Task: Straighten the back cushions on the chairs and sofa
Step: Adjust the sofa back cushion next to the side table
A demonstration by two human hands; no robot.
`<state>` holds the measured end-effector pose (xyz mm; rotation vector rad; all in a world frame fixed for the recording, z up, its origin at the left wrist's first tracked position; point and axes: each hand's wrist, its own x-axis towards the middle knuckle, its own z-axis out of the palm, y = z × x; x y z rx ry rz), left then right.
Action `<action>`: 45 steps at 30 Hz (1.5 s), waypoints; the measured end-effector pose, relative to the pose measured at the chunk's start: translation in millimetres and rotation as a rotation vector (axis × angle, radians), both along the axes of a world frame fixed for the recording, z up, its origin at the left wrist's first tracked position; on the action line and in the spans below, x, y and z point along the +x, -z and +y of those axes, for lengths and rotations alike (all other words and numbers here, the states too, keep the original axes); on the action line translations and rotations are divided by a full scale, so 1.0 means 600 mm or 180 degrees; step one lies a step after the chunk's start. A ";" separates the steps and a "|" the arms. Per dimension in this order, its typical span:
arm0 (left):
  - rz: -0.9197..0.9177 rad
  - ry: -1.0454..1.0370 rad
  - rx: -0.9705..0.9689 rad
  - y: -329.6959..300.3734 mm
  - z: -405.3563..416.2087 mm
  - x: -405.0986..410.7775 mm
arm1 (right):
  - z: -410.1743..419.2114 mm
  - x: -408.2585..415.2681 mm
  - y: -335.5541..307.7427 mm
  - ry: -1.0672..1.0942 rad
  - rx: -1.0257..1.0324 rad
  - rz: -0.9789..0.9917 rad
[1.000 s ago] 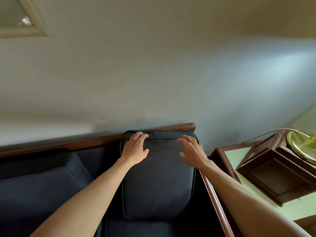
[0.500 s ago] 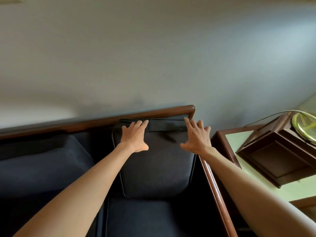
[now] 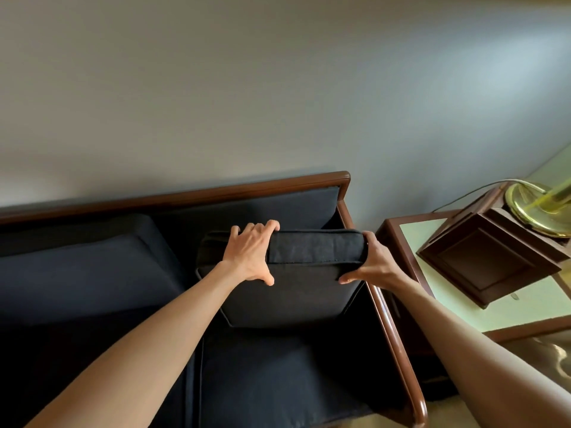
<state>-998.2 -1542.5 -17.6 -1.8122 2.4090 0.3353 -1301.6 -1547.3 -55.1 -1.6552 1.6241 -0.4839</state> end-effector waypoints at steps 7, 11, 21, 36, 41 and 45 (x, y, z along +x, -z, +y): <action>-0.0074 -0.0395 -0.0021 -0.013 0.110 0.101 | 0.037 0.099 -0.049 -0.0922 -0.0403 0.0581; 0.0152 -0.0880 0.0119 -0.021 0.164 0.192 | 0.052 0.189 -0.058 -0.1135 -0.0409 -0.0279; 0.0929 -0.0935 -0.0039 -0.078 0.190 0.205 | 0.087 0.368 0.009 -0.1357 -0.0297 0.0214; 0.0144 -0.0910 -0.0440 -0.130 0.178 0.233 | 0.048 0.329 0.045 -0.1530 -0.0242 0.1045; 0.0302 -0.1133 -0.0032 -0.099 0.184 0.280 | 0.041 0.328 0.010 -0.1795 -0.0377 0.1488; 0.0095 -0.1245 0.0488 -0.005 0.221 0.277 | 0.074 0.331 0.049 -0.2005 -0.0322 0.1905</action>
